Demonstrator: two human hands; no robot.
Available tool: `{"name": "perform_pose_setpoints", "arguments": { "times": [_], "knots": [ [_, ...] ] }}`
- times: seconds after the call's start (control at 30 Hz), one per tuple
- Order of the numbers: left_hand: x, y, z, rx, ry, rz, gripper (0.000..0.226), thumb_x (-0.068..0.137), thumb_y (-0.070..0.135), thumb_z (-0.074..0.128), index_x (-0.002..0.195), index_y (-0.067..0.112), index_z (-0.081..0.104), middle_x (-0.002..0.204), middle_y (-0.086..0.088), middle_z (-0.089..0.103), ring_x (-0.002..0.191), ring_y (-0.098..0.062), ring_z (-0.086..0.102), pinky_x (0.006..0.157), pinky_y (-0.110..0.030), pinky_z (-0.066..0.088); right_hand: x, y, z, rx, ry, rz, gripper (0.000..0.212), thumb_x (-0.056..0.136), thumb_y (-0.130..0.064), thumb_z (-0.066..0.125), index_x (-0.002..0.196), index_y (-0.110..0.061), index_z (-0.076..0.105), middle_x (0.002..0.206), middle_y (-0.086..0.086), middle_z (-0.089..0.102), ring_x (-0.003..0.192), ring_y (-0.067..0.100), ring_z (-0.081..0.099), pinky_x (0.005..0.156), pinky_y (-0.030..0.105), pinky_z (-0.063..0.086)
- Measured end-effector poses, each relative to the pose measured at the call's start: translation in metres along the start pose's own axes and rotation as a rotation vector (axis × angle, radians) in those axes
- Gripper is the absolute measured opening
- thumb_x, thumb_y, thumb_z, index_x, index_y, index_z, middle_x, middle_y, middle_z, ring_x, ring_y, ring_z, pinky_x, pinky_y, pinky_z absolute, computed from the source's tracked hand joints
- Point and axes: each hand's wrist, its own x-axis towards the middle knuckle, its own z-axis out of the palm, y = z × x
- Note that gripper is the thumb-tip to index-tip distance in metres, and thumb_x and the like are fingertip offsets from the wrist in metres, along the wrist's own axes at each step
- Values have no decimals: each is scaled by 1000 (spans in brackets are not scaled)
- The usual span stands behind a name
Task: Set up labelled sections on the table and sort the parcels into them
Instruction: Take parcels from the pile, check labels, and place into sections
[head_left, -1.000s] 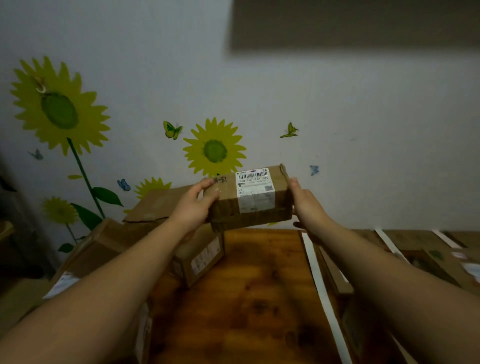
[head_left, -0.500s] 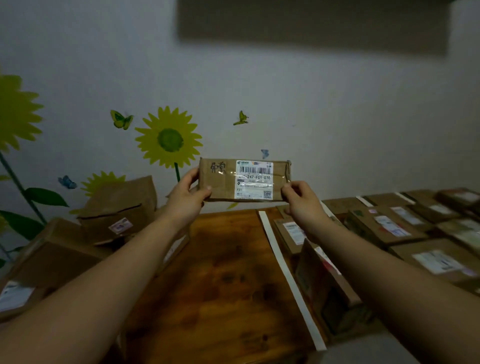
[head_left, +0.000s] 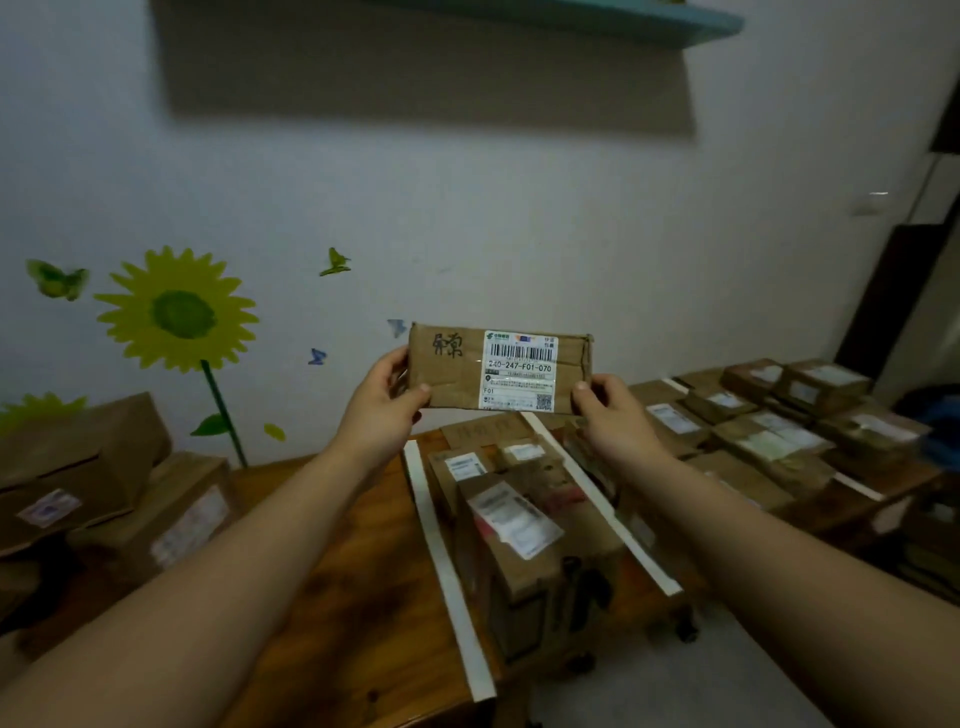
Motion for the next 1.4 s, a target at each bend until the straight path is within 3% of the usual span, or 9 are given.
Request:
{"name": "perform_pose_setpoints", "arguments": {
  "times": [0.17,0.23,0.33,0.47,0.57,0.73,1.03,1.17,1.4],
  "knots": [
    [-7,9,102,20,-80,20,49,94,2,49,139,20,40,127,4,55,114,-18,56,81,-24,48,8,36,-93,37,59,31,29,101,-31,40,127,-20,46,114,2,61,103,21,59,94,46,48],
    [-9,12,140,3,-107,33,50,93,1,50,138,22,41,129,3,55,117,-18,55,80,-21,49,10,50,-128,95,82,37,31,102,-25,38,133,-23,42,116,0,61,104,19,61,90,43,52],
    [-11,15,198,-3,-167,57,50,92,6,53,136,29,44,136,1,52,125,-19,50,97,-41,49,8,67,-180,86,160,32,25,102,-19,38,126,-25,45,103,-6,58,93,12,61,77,27,51],
    [-15,21,270,-9,-237,78,51,92,10,55,137,31,42,137,1,50,123,-16,49,80,-29,55,10,91,-244,38,303,40,29,101,-18,40,127,-22,52,109,-4,61,101,13,59,75,22,46],
    [-11,22,316,-23,-307,88,48,91,10,56,132,34,44,128,6,53,117,-18,53,87,-40,55,15,110,-279,38,345,48,31,101,-16,41,131,-21,50,110,-8,59,99,8,56,73,15,42],
    [11,7,415,-24,-449,32,52,93,9,54,140,26,40,130,3,51,115,-18,54,84,-30,53,35,160,-337,1,420,133,59,98,-18,49,150,-30,22,145,-4,43,130,16,44,107,35,36],
    [94,-40,599,71,-706,-97,52,93,19,55,141,24,37,124,5,53,93,-5,57,78,-24,49,132,260,-447,-72,444,276,54,97,-13,50,145,-29,30,124,-8,53,106,6,52,84,21,44],
    [129,-55,677,193,-763,-124,54,91,26,57,141,24,37,135,1,51,112,-20,55,96,-41,49,171,298,-500,-173,457,379,58,95,-21,54,147,-31,28,134,-8,46,115,12,50,97,32,45],
    [148,-67,793,194,-822,-249,52,94,21,54,142,18,35,132,0,53,109,-18,55,83,-29,49,229,358,-583,-201,455,458,66,96,-25,54,151,-24,18,149,4,37,130,21,41,98,33,39]
  ]
}}
